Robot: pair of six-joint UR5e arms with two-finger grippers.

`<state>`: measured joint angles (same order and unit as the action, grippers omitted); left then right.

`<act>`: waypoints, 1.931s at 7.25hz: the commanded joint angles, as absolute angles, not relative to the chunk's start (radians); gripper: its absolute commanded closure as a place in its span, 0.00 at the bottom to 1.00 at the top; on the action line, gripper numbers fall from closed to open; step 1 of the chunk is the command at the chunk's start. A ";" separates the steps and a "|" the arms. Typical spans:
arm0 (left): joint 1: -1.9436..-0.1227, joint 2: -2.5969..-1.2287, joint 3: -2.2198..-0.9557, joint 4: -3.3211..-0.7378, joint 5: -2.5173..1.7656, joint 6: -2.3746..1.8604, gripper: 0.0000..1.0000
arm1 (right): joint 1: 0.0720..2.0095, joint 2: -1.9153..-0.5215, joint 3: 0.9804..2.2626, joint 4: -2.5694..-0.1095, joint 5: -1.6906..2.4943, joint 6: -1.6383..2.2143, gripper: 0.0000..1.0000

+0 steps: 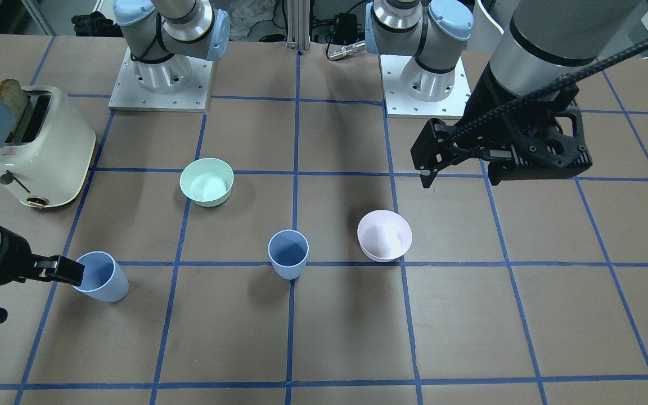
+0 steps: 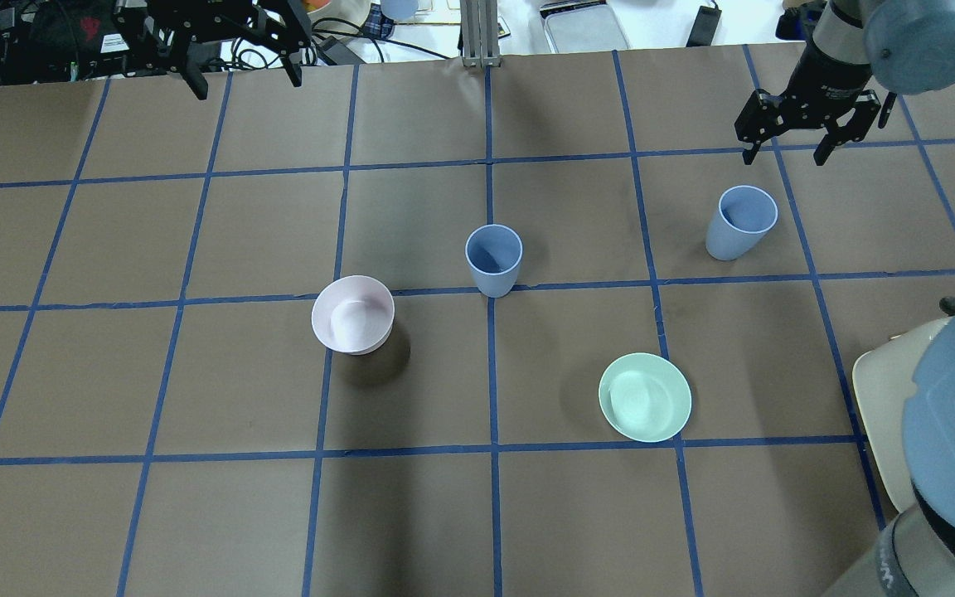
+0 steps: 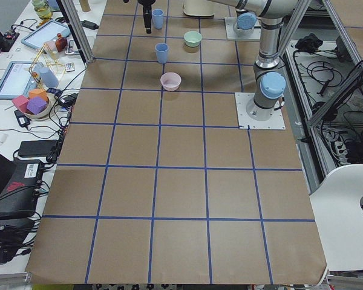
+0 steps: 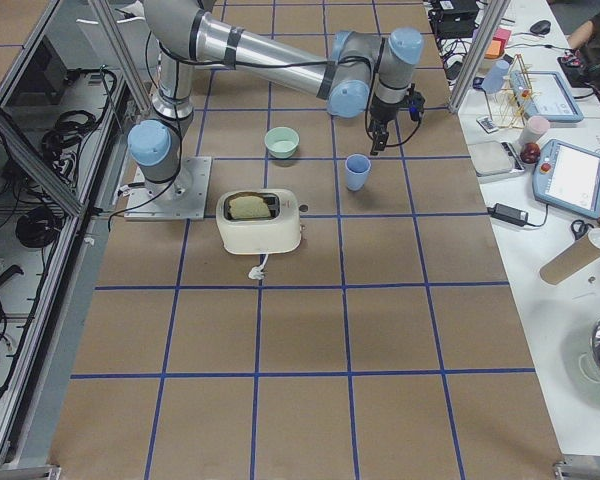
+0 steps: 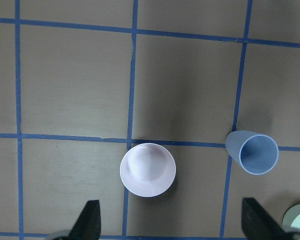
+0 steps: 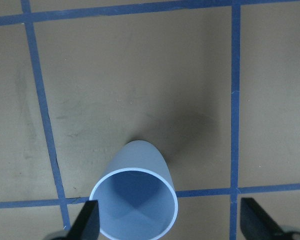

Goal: Stack blue cups with both arms

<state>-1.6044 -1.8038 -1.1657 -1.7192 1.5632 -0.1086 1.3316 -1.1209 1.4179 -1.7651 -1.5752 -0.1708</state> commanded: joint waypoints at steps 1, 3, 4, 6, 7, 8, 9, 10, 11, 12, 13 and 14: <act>-1.603 -1.786 -1.196 -1.694 1.580 -0.104 0.00 | 1.325 -1.106 1.477 -1.769 -1.572 -0.170 0.00; -1.600 -1.782 -1.200 -1.694 1.578 -0.094 0.00 | 1.325 -1.115 1.566 -1.792 -1.585 -0.178 0.04; -1.600 -1.782 -1.200 -1.694 1.582 -0.056 0.00 | 1.325 -1.115 1.575 -1.828 -1.586 -0.196 0.11; -1.600 -1.779 -1.200 -1.694 1.580 -0.057 0.00 | 1.325 -1.109 1.577 -1.833 -1.574 -0.190 0.76; -1.600 -1.778 -1.200 -1.694 1.578 -0.058 0.00 | 1.325 -1.109 1.577 -1.832 -1.572 -0.187 1.00; -1.600 -1.778 -1.200 -1.695 1.578 -0.058 0.00 | 1.325 -1.112 1.575 -1.830 -1.572 -0.190 1.00; -1.598 -1.778 -1.200 -1.695 1.578 -0.057 0.00 | 1.325 -1.120 1.559 -1.830 -1.571 -0.187 1.00; -1.598 -1.776 -1.200 -1.695 1.578 -0.057 0.00 | 1.331 -1.141 1.555 -1.825 -1.550 -0.178 1.00; -1.598 -1.776 -1.200 -1.695 1.578 -0.057 0.00 | 1.339 -1.190 1.557 -1.819 -1.516 -0.132 1.00; -1.598 -1.776 -1.200 -1.695 1.578 -0.057 0.00 | 1.389 -1.216 1.555 -1.818 -1.485 -0.058 1.00; -1.598 -1.776 -1.200 -1.695 1.578 -0.057 0.00 | 1.487 -1.219 1.546 -1.821 -1.489 0.031 1.00; -1.600 -1.776 -1.200 -1.694 1.578 -0.057 0.00 | 1.587 -1.218 1.499 -1.769 -1.483 0.178 1.00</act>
<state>-1.5987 -1.7764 -1.1996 -1.6947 1.5785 -0.0568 1.4714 -1.2128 1.5388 -1.8084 -1.4916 0.0255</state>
